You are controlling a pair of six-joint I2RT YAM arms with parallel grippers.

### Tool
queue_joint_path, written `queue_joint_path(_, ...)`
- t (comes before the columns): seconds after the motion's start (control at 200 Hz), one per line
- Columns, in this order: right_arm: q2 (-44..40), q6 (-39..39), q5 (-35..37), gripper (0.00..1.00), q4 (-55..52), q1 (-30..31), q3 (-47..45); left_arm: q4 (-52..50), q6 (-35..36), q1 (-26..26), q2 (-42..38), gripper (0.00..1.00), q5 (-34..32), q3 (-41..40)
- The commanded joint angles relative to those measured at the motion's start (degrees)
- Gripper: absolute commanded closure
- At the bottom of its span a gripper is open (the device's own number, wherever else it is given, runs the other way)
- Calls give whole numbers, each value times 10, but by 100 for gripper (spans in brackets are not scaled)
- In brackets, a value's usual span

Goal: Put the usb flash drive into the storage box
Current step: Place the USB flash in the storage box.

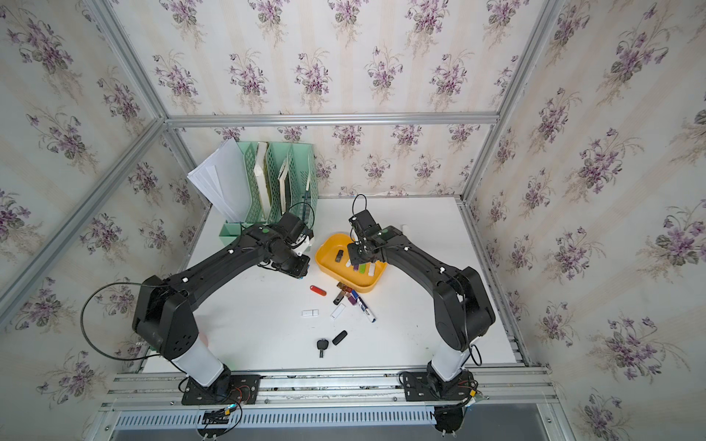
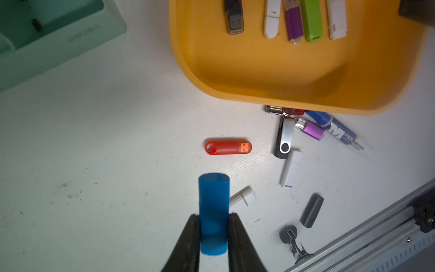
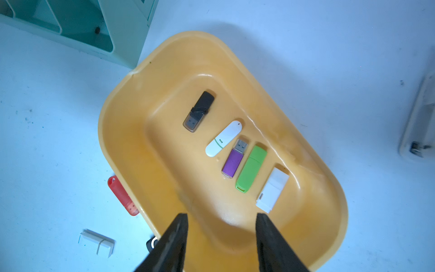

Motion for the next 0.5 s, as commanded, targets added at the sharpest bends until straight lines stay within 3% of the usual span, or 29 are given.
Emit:
queue_joint_path(0.0,-28,26,43,46,-25,-15,-16,-10,11,-8,25,76,16,39)
queue_joint_path(0.245,-96,56,41,39,-8,-108,-109,-15,19,-23,118,76,34,157)
queue_joint_path(0.494,-123,60,28,37,0,-151,-157,-22,27,-30,225,75,56,273)
